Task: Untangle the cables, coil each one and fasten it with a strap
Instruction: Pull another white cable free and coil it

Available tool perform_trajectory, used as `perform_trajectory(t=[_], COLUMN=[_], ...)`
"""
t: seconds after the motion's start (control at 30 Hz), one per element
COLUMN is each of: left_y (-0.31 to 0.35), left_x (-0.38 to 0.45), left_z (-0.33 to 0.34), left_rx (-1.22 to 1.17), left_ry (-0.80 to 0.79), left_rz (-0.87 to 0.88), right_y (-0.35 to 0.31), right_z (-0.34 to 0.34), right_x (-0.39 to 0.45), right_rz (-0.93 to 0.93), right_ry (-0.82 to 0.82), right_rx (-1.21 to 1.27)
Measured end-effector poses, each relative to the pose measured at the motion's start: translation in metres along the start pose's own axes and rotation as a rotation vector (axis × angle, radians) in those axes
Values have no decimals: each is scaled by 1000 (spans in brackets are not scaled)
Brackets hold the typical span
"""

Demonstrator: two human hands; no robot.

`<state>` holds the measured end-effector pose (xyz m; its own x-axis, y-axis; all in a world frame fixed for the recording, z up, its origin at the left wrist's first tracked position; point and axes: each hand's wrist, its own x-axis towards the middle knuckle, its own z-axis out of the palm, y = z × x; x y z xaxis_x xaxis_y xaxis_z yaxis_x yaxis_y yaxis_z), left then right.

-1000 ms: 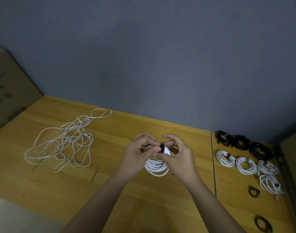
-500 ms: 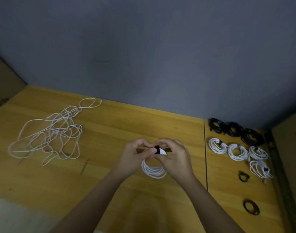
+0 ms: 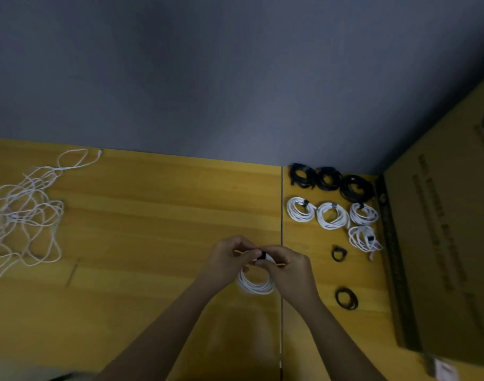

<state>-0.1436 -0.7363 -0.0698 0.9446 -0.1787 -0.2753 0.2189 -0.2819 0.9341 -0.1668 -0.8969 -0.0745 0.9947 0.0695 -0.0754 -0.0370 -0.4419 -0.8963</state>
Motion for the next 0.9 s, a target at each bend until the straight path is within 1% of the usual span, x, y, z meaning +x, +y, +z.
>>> perform_trajectory(t=[0.1, 0.2, 0.27, 0.33, 0.4, 0.5, 0.6, 0.7, 0.77, 0.9], left_y=[7, 9, 5, 0, -5, -11, -17, -22, -23, -25], left_x=[17, 32, 38, 41, 44, 48, 49, 48, 47, 46], left_z=[33, 53, 61, 66, 70, 76, 78, 77, 77, 75], left_rx=[71, 76, 84, 117, 137, 141, 146, 144, 160, 216], left_ry=[-31, 11, 35, 27, 19, 40, 61, 86, 94, 133], left_rz=[9, -69, -111, -133, -152, -201, -251, -258, -263, -253], right_y=[31, 66, 87, 103, 114, 130, 147, 157, 156, 149], right_z=[-32, -68, -89, -103, -104, -92, -82, -83, -87, -91], right_x=[2, 7, 14, 23, 37, 58, 69, 67, 65, 61], right_rz=[58, 185, 257, 272, 251, 220, 250, 240, 232, 204], right_ry=[79, 180, 216, 237, 215, 102, 4, 26, 49, 37], right_rx=[-70, -83, -93, -108, -133, -239, -350, -450, -443, -405])
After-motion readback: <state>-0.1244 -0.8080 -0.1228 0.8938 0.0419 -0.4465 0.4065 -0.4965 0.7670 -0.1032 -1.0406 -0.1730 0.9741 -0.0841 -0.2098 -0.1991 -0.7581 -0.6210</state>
